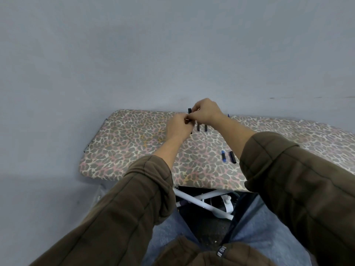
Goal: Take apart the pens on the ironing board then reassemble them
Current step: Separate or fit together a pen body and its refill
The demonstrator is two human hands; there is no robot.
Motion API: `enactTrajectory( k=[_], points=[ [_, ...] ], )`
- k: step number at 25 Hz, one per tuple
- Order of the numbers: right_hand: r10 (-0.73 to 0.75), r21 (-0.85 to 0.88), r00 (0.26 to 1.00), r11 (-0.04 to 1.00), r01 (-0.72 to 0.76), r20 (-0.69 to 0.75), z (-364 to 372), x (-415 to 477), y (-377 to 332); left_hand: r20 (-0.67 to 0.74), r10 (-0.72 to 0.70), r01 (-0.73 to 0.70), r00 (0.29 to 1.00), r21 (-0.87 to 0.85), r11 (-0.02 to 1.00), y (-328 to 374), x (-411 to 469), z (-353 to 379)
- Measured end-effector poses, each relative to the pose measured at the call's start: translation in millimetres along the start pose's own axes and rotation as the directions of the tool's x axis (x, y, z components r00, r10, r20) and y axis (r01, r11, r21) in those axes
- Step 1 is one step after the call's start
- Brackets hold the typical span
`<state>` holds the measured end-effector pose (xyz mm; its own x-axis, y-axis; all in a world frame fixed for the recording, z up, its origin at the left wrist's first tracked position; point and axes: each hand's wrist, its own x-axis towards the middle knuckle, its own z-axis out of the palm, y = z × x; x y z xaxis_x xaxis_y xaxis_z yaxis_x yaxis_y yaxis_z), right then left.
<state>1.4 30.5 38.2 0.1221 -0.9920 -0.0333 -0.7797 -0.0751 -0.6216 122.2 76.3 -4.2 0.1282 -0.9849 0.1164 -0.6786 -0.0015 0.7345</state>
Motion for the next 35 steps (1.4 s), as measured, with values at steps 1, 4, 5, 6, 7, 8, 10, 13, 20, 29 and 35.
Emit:
enactTrajectory(
  k=[1, 4, 5, 6, 7, 8, 10, 13, 20, 29, 35],
  points=[
    [-0.035, -0.019, 0.999, 0.999, 0.034, -0.026, 0, 2, -5, -0.026, -0.001, 0.0, 1.0, -0.017, 1.0, -1, 2, -5],
    [-0.094, 0.013, 0.995, 0.995, 0.094, -0.046, 3, 5, -20, -0.089, -0.002, -0.002, 0.996, -0.048, 0.999, -9, 8, -18],
    [-0.103, 0.036, 0.994, 0.994, 0.105, -0.037, 5, 6, -24, -0.108, -0.004, -0.003, 0.994, -0.061, 0.998, -12, 9, -22],
    [-0.115, 0.058, 0.993, 0.992, 0.116, -0.034, 7, 7, -28, -0.127, -0.007, -0.002, 0.992, -0.068, 0.998, -15, 10, -26],
    [-0.122, 0.094, 0.992, 0.988, 0.126, -0.039, 10, 6, -32, -0.148, -0.01, 0.001, 0.989, -0.067, 0.998, -18, 11, -30],
    [-0.116, 0.149, 0.992, 0.981, 0.123, -0.056, 13, 6, -36, -0.171, -0.014, 0.004, 0.985, -0.059, 0.998, -23, 12, -34],
    [-0.044, 0.263, 0.994, 0.962, 0.068, -0.096, 23, 8, -40, -0.229, -0.021, 0.012, 0.973, -0.043, 0.999, -34, 14, -44],
    [0.084, 0.199, 0.996, 0.977, -0.078, -0.026, 43, 16, -34, -0.314, -0.032, 0.02, 0.949, -0.042, 0.999, -53, 16, -58],
    [0.215, -0.124, 0.965, 0.973, -0.197, 0.151, 109, 37, -31, -0.356, -0.039, 0.01, 0.934, -0.081, 0.997, -84, 32, -65],
    [0.288, -0.219, 0.938, 0.944, -0.245, 0.191, 147, 56, -37, -0.344, -0.062, 0.027, 0.937, -0.106, 0.994, -108, 51, -63],
    [0.297, -0.095, 0.93, 0.954, -0.283, 0.215, 134, 57, -37, -0.308, -0.031, 0.009, 0.951, -0.073, 0.997, -107, 51, -57]
  ],
)
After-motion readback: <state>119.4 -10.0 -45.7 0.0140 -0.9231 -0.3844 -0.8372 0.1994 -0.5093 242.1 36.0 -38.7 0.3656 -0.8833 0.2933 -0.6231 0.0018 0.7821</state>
